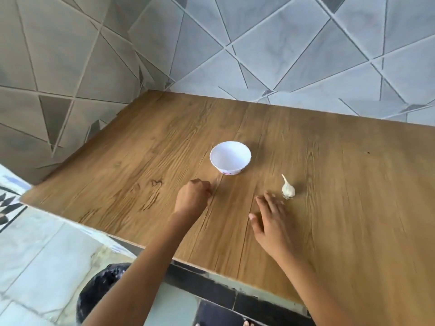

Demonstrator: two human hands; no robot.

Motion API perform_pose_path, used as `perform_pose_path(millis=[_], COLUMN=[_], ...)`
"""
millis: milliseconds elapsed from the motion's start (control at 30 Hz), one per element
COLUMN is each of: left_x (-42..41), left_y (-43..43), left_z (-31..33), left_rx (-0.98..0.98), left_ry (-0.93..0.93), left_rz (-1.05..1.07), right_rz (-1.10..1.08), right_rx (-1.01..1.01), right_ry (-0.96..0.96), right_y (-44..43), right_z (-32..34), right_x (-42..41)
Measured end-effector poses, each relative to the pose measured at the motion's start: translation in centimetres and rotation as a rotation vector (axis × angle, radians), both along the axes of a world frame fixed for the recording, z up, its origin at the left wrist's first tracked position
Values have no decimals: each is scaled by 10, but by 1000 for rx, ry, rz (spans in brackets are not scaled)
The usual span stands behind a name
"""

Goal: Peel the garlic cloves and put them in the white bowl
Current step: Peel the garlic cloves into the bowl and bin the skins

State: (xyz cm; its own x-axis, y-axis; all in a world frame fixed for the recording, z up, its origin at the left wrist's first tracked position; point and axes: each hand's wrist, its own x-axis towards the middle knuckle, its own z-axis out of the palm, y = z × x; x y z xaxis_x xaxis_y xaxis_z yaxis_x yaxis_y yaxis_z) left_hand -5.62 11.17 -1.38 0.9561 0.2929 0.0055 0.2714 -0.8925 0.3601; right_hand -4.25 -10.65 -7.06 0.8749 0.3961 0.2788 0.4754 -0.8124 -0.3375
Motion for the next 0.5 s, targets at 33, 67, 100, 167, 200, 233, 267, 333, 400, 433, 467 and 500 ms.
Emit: perform_pose_path(millis=[33,67,100,167,200,233,267,333,400,433,467,500], left_x=[1,2,6,22,32,43,56,84,103,107,115,124], left_y=[1,1,0,-4,-6,-8,-11,-15,-27,-31,-36,-37], left_z=[5,11,20,42,51,57,60,61,63,61,56,46], left_rx=[-60,-131,-185,-225,-222,-203,-173,-96,56,109,156,180], left_ry=[-31,-90,-166,-292,-304,-284,-235,-68,168,250,370,507], left_rz=[5,5,-7,-47,-73,-103,-130,-109,-89,-135,-194,-263], right_rz=[-3,-5,-7,-7,-4,3,6,4,10,10,9,10], right_rx=[2,3,1,-22,-29,-30,-24,-3,14,25,40,52], right_ry=[3,3,4,10,17,32,45,77,102,119,124,134], right_y=[0,0,0,-2,-2,-3,-3,-4,-4,-4,-3,-3], right_z=[1,3,7,12,13,15,15,15,14,13,12,12], right_x=[0,-1,-2,-4,-4,-5,-5,-6,-6,-5,-5,-5])
